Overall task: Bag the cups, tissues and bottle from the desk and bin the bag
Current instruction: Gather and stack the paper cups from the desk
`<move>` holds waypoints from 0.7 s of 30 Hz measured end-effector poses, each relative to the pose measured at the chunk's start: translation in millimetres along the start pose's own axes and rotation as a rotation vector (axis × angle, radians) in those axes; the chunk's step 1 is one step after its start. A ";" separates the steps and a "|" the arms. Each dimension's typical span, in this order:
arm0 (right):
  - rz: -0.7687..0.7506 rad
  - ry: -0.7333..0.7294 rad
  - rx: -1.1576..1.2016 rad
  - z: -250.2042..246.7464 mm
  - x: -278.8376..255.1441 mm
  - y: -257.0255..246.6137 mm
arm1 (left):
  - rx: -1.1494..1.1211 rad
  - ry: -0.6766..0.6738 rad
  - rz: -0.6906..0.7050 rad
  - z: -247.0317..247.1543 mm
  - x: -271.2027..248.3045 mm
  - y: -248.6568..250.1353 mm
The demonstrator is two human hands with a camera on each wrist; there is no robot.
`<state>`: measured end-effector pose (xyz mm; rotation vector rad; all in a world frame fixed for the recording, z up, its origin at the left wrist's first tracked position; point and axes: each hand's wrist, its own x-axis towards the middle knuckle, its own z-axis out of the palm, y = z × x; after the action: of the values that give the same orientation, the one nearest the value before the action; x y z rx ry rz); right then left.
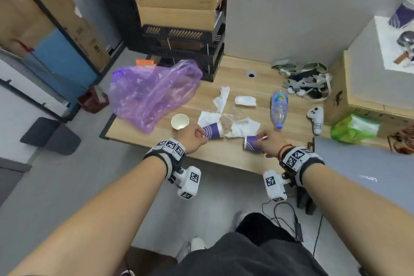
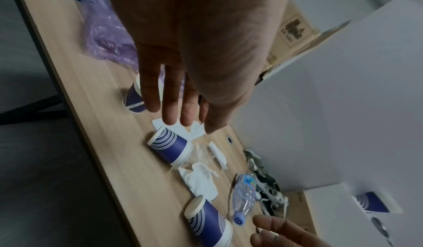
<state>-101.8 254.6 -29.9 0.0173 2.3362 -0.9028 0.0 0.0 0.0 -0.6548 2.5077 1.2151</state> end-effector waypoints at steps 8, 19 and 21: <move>0.294 0.000 -0.058 3.3 80.5 35.9 | 0.112 0.065 -0.138 31.6 75.1 1.6; 0.335 -0.315 -0.271 -26.7 134.9 19.4 | 0.310 -0.036 -0.238 61.7 146.9 2.5; 0.309 -0.377 -0.334 -33.2 140.1 13.4 | 0.339 -0.062 -0.234 67.5 154.5 2.9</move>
<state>-229.7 256.7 -97.3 0.0628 2.0273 -0.3242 -130.7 12.4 -105.8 -0.7792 2.4207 0.6972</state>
